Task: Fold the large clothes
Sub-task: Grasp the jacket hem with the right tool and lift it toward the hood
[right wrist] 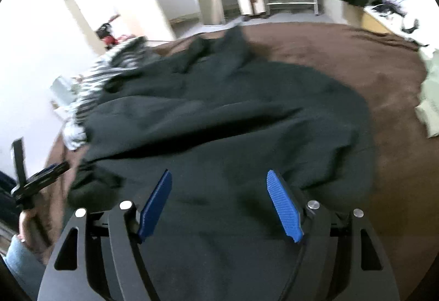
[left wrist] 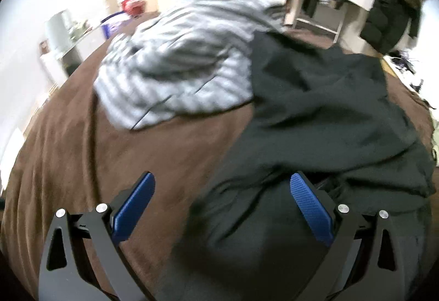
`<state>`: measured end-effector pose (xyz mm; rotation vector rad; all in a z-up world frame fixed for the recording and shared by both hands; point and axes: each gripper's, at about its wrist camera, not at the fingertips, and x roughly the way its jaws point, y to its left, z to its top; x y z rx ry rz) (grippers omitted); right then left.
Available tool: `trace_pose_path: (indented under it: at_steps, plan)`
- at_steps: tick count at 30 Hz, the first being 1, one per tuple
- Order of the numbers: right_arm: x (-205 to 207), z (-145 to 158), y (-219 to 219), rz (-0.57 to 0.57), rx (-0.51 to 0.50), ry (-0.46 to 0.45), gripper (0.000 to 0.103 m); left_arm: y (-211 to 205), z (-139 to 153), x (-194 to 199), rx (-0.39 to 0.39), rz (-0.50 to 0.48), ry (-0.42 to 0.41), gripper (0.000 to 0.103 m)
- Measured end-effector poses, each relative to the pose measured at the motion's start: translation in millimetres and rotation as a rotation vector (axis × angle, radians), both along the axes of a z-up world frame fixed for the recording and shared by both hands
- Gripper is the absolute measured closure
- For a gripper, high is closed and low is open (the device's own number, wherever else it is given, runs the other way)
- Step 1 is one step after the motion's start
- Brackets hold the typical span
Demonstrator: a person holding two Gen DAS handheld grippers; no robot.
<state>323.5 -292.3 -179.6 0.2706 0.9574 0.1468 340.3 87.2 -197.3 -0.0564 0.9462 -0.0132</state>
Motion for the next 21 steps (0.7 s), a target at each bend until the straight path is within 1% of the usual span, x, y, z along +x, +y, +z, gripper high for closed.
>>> trace_pose_path:
  at_steps: [2,3,4,6,9,11,16,18,19,20,21]
  plan:
    - [-1.0,-11.9,25.0,0.026,0.081,0.01,0.032,-9.1,6.2,7.6,-0.009,-0.025,-0.013,0.006]
    - [0.8,-21.2,37.0,0.032,0.114,0.029,0.034,-13.9,9.2,15.2,-0.017,-0.046,-0.022,0.006]
    - [1.6,-29.0,46.5,0.039,0.147,0.043,0.04,-16.5,10.4,18.9,-0.019,-0.058,-0.026,0.006]
    - [2.7,-44.4,63.9,0.041,0.21,0.062,0.042,-25.3,14.7,31.9,-0.019,-0.1,-0.036,0.006]
    - [4.0,-57.6,83.1,0.031,0.266,0.08,0.047,-39.1,17.2,47.4,-0.005,-0.165,-0.044,0.007]
    - [9.9,-61.9,87.1,-0.003,0.303,0.059,0.048,-48.8,16.7,60.2,0.009,-0.204,-0.041,0.006]
    - [28.5,-66.9,80.3,-0.093,0.384,0.037,0.048,-61.4,13.0,86.9,-0.014,-0.261,-0.003,0.006]
    - [32.8,-68.4,76.3,-0.126,0.409,0.031,0.057,-61.9,9.2,96.4,-0.031,-0.26,0.02,0.006]
    - [35.6,-69.8,76.0,-0.134,0.406,0.036,0.067,-62.2,6.7,99.1,-0.034,-0.259,0.029,0.007]
    - [36.1,-71.5,74.9,-0.139,0.407,0.041,0.077,-62.1,2.9,103.6,-0.04,-0.259,0.043,0.01]
    - [37.3,-74.0,73.9,-0.147,0.413,0.048,0.082,-62.8,-0.7,106.8,-0.038,-0.261,0.056,0.013]
